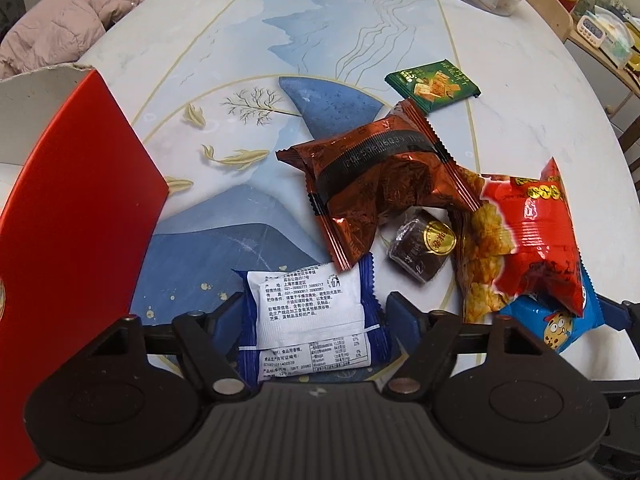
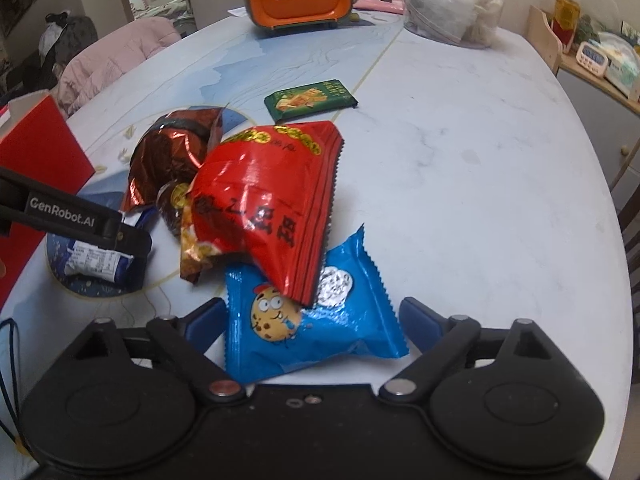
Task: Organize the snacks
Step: 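Grasp the white-labelled packet with the left tool while the right grasps the blue cookie packet, then carry the white packet and blue cookie packet over the box with both tools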
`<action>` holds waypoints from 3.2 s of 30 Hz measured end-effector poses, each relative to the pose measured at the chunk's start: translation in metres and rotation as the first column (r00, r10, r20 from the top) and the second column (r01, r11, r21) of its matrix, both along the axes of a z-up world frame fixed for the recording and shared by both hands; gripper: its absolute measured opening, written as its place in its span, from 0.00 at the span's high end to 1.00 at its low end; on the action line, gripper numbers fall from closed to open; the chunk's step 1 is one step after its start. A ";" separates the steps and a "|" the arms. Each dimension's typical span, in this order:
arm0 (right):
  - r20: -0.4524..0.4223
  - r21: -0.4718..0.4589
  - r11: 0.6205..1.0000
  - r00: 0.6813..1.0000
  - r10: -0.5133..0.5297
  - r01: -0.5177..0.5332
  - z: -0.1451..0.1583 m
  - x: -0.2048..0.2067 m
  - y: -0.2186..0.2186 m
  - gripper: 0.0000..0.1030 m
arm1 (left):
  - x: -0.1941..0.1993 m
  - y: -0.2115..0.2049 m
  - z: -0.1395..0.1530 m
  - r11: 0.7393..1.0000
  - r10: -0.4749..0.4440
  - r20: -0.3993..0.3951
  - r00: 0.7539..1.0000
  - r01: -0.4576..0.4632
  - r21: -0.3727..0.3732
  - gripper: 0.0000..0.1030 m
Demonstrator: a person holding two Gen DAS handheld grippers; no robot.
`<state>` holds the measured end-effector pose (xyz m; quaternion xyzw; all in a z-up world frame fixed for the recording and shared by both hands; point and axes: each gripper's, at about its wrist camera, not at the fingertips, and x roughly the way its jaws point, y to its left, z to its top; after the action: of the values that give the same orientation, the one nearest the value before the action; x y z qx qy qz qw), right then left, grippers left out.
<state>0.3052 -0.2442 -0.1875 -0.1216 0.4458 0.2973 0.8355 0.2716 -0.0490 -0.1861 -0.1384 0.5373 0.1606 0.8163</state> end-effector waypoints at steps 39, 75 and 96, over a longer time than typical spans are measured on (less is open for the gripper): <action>0.007 0.081 0.996 0.999 -0.044 0.044 0.071 -0.115 -0.027 0.43 | -0.121 0.004 0.077 0.993 -0.068 0.127 0.990 0.080 -0.089 0.45; 0.115 0.113 0.979 0.981 0.154 -0.167 0.143 -0.170 0.191 0.43 | -0.198 0.197 0.148 0.999 -0.042 0.197 0.980 0.043 -0.004 0.45; 0.061 -0.016 0.982 0.980 0.189 -0.189 0.097 -0.136 0.312 0.43 | -0.150 0.291 0.123 0.995 -0.056 0.106 0.993 0.047 0.083 0.45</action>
<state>0.1690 0.0680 -0.0900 -0.1768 0.4076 0.3693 0.8163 0.1217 0.2423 -0.0630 -0.0998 0.4889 0.1532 0.8530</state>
